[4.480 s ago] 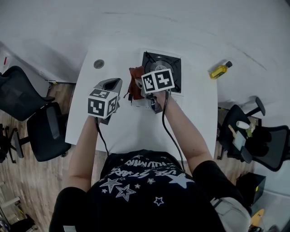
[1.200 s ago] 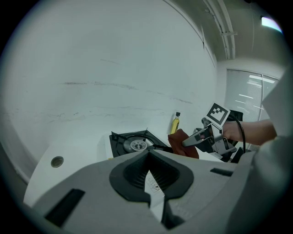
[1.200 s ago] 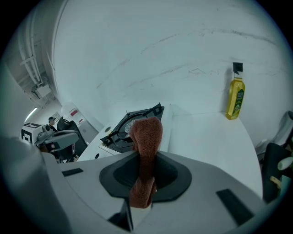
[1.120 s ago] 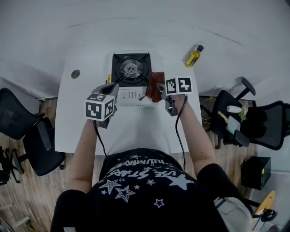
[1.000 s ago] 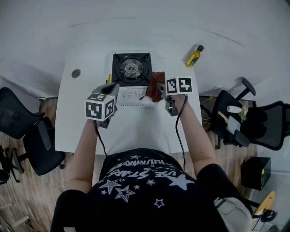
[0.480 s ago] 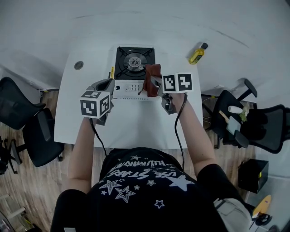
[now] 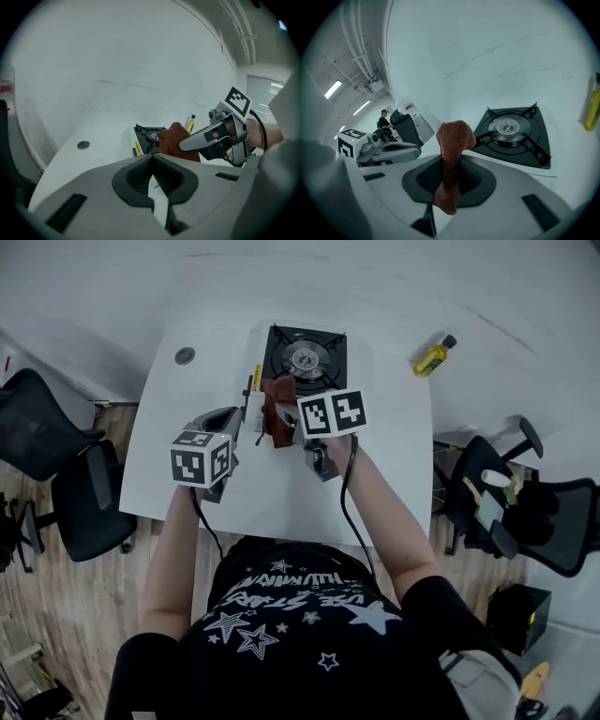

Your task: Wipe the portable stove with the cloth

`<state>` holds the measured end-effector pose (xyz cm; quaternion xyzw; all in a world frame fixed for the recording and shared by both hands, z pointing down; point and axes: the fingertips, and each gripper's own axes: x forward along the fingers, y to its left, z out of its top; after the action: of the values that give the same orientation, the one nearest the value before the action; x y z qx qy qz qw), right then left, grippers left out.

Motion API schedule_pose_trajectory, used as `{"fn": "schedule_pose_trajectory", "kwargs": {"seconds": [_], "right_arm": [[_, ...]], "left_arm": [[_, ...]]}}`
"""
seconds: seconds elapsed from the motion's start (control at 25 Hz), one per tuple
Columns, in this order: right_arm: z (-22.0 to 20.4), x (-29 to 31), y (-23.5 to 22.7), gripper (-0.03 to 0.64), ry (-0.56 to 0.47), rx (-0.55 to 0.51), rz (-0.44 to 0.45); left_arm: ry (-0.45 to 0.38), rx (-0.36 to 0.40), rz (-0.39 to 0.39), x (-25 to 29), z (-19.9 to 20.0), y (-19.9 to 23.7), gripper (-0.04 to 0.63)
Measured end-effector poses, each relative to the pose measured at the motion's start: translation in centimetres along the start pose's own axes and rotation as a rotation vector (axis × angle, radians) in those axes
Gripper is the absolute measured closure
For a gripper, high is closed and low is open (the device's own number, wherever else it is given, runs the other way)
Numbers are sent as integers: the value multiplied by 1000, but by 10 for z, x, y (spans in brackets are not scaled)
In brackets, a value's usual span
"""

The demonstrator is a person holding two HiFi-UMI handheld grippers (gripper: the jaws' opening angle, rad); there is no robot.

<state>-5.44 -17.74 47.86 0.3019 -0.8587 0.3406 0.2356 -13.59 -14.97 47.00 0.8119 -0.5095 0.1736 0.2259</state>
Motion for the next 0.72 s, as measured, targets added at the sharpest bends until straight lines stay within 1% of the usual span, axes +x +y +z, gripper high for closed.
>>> {"fn": "schedule_pose_trajectory", "kwargs": {"seconds": [0.12,0.24,0.56,0.72], "right_arm": [[-2,20,15,555,20,-3,25],[-7,36,19,555,47,0,26],[-22,57,-1,555,98,31,-20],[-25,59,-8,555,101,47,-20]], "left_arm": [[5,-14,11,-4,-5,10,589],[12,-24,11,-6,-11,16,589],[34,-28,-5,-1,-18,29,589],[40,-21,-22,5,-17,30,589]]}}
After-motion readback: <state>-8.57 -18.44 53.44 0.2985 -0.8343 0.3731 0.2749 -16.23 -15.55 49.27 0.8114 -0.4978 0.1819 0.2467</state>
